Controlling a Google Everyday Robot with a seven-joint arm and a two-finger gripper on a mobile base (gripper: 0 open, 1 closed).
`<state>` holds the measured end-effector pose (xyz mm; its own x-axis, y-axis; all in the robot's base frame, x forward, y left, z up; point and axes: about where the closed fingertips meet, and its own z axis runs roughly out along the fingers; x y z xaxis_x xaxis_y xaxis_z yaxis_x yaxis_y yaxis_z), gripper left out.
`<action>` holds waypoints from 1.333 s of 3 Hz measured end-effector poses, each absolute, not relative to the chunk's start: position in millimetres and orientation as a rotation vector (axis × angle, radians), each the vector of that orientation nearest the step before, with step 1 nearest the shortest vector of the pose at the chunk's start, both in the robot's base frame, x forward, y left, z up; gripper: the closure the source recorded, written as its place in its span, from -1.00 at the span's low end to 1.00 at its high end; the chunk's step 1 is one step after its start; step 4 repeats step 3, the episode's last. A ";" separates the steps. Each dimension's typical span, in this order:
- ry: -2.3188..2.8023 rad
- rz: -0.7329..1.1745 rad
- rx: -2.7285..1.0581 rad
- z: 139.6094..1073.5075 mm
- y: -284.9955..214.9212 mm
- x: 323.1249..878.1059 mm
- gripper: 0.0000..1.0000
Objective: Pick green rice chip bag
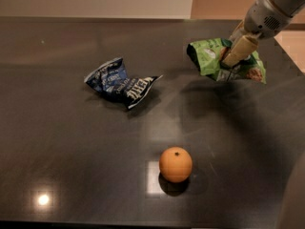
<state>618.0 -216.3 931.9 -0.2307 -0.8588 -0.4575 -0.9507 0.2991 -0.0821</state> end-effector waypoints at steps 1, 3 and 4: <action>2.076 0.301 -1.658 965.0 -203.6 601.5 1.00; 2.006 0.290 -1.686 993.6 -194.7 592.2 1.00; 2.006 0.290 -1.686 993.6 -194.7 592.2 1.00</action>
Offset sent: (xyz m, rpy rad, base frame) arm -0.0630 0.0201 0.0973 0.0203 -0.0449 0.1806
